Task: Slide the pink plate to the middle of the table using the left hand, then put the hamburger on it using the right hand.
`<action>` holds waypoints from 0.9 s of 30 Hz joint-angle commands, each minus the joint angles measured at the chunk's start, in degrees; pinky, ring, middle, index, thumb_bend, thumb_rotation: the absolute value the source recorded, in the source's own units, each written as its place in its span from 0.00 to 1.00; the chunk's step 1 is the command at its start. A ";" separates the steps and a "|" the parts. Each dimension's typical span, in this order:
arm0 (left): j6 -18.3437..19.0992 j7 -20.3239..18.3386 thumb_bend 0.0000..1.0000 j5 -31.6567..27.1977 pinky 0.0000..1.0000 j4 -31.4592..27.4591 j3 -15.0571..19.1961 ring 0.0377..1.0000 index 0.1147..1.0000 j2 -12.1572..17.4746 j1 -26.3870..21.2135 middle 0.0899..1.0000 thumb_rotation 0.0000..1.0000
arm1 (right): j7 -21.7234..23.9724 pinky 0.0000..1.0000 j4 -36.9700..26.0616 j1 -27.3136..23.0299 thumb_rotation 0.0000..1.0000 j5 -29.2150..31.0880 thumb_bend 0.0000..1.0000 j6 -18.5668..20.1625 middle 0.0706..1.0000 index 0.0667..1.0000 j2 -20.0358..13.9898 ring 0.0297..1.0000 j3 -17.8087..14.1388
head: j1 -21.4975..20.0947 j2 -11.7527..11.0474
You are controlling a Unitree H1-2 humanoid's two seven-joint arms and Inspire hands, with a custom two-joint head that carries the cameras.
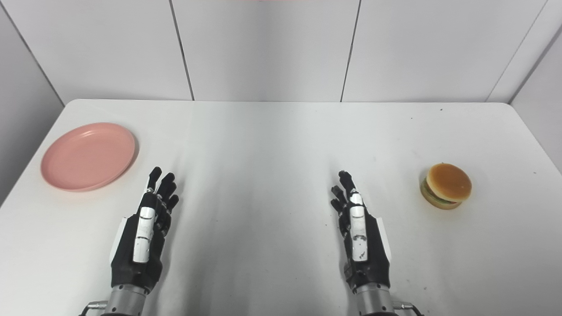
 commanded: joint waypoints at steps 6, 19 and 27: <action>-3.16 -0.46 0.79 -0.03 1.00 1.08 -0.35 1.00 1.00 0.36 0.45 0.98 0.88 | 1.34 0.96 1.99 7.42 1.00 0.28 0.78 -6.60 0.98 0.92 -1.28 0.95 -0.09 | 2.87 -3.92; -10.20 0.84 0.71 3.52 1.00 8.01 -3.45 1.00 1.00 -1.19 0.91 0.98 0.89 | 4.27 1.00 8.01 6.31 1.00 3.09 0.73 -10.38 1.00 0.96 -2.82 0.99 -3.01 | 9.16 -11.28; -12.62 0.90 0.69 3.83 1.00 10.16 -3.96 1.00 1.00 -0.83 0.57 0.99 0.92 | 5.11 1.00 9.45 5.78 1.00 3.44 0.69 -9.93 1.00 0.97 -2.37 1.00 -3.90 | 9.72 -12.56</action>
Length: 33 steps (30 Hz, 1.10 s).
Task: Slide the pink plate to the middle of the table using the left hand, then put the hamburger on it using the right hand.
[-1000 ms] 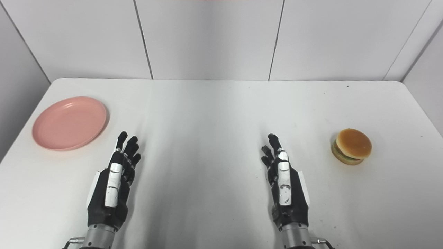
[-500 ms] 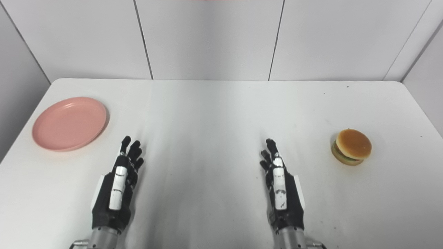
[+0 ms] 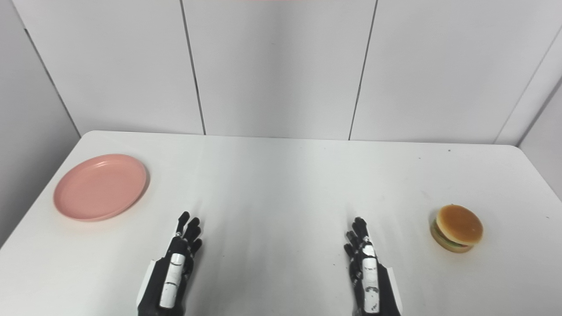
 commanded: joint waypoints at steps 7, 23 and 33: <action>-1.86 0.92 0.70 2.57 1.00 0.73 -0.98 0.99 1.00 -1.17 -0.07 0.98 0.92 | 1.22 1.00 1.17 5.23 1.00 1.34 0.66 -0.21 1.00 0.99 -2.25 1.00 -1.47 | 3.82 -0.36; -3.68 1.31 0.70 0.66 1.00 0.87 0.26 1.00 1.00 -2.12 -1.25 0.99 0.91 | 1.58 1.00 1.61 5.07 1.00 1.16 0.59 0.38 1.00 1.00 -1.33 1.00 -1.85 | 2.65 -2.46; -1.14 2.60 0.83 -4.91 0.98 -8.39 9.21 0.95 1.00 1.24 -11.83 0.95 0.87 | 0.61 1.00 3.15 4.84 1.00 -0.93 0.61 -0.80 1.00 0.98 0.17 1.00 -0.66 | 0.64 -4.58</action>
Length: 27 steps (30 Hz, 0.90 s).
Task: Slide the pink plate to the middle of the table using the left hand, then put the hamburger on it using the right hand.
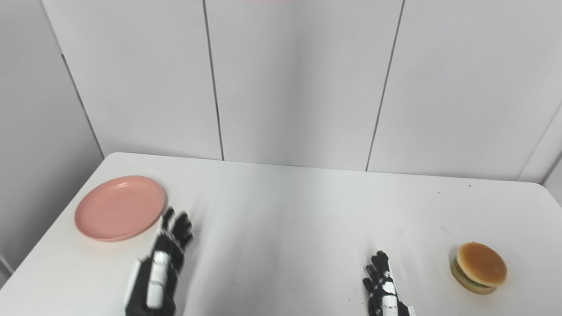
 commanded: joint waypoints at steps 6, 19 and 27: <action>3.65 -0.03 0.84 -4.64 0.93 -4.06 7.59 0.93 0.95 8.56 -11.93 0.92 0.84 | -1.12 1.00 2.76 4.94 1.00 -0.59 0.62 -1.66 1.00 0.98 0.54 1.00 1.04 | -1.58 -0.78; 10.55 -0.51 0.83 -9.54 0.85 1.80 17.23 0.91 0.87 22.35 -23.68 0.89 0.86 | -1.19 1.00 1.68 5.35 1.00 0.46 0.63 -0.33 1.00 0.98 0.18 1.00 1.27 | -0.47 -0.28; 10.67 0.44 0.87 -9.63 0.83 17.42 21.08 0.86 0.85 28.36 -29.61 0.86 0.88 | -1.41 1.00 1.03 5.36 1.00 0.58 0.64 0.44 1.00 0.99 -0.04 1.00 1.33 | -0.14 0.37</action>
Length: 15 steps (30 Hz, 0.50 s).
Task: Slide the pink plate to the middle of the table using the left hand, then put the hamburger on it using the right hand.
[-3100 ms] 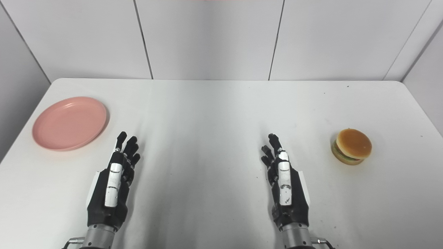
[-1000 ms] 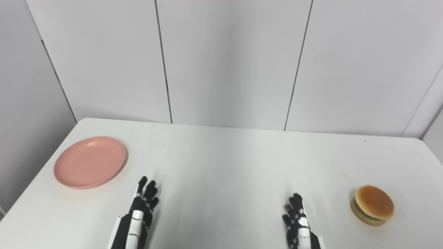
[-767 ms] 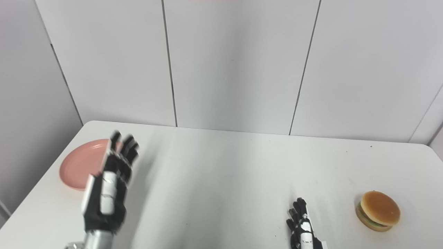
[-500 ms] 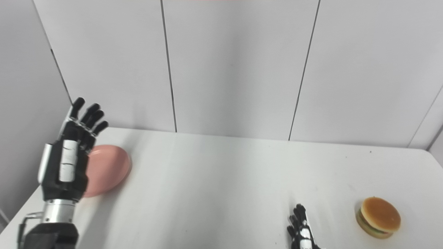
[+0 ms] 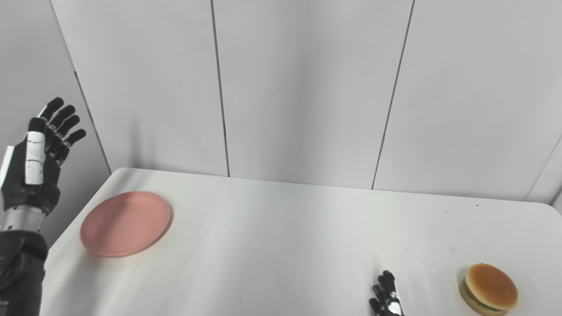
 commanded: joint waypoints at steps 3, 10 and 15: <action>-1.01 0.39 0.88 -0.26 0.82 5.60 1.00 0.86 0.86 2.47 -4.57 0.86 0.89 | -0.06 1.00 1.70 5.52 1.00 -1.43 0.64 -1.19 1.00 0.99 -0.72 1.00 0.68 | 0.13 0.29; -2.62 -2.08 0.88 -2.71 0.79 16.33 2.01 0.83 0.78 4.39 -7.11 0.81 0.88 | 0.08 1.00 0.59 5.96 1.00 -1.64 0.69 -0.83 1.00 0.99 -0.94 1.00 1.02 | 0.21 1.49; -4.42 -3.97 0.90 -4.52 0.78 22.53 2.95 0.84 0.76 5.49 -8.15 0.83 0.85 | 0.03 1.00 -0.06 6.19 1.00 -2.25 0.66 -0.44 1.00 0.99 -1.14 1.00 1.25 | 0.22 2.07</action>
